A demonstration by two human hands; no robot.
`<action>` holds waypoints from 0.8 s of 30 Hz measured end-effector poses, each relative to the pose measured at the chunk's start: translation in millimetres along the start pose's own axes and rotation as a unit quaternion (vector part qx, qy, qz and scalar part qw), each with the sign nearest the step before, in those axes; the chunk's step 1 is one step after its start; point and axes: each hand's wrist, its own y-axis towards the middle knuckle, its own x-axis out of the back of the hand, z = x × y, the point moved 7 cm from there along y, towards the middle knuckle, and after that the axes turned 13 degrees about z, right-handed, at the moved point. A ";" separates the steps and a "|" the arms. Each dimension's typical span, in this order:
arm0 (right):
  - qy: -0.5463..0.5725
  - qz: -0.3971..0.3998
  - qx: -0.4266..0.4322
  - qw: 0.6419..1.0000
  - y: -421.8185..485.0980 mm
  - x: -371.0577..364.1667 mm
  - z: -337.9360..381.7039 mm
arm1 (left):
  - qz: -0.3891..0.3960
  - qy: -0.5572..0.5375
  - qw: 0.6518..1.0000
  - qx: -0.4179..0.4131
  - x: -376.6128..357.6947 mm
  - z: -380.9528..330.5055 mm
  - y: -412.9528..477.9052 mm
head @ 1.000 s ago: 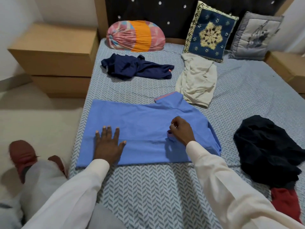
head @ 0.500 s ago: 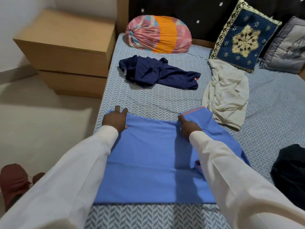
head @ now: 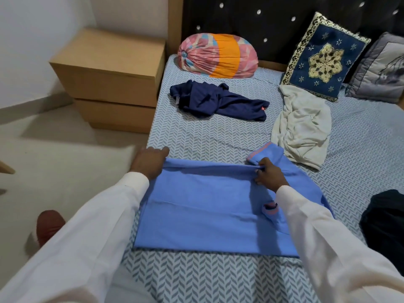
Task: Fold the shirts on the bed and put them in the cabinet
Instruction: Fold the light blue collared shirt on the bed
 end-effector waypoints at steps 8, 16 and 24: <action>-0.036 -0.025 0.017 0.999 -52.8 14.2 -1.8 | -0.033 -0.044 0.998 -0.008 -14.4 -12.1 -19.4; -0.047 -0.034 -0.011 0.998 -45.1 20.7 -2.9 | -0.017 -0.049 0.998 0.017 -34.9 -13.1 4.6; -0.016 -0.012 -0.043 0.999 -8.2 11.4 -7.3 | -0.044 -0.049 0.998 -0.008 -13.6 1.2 28.6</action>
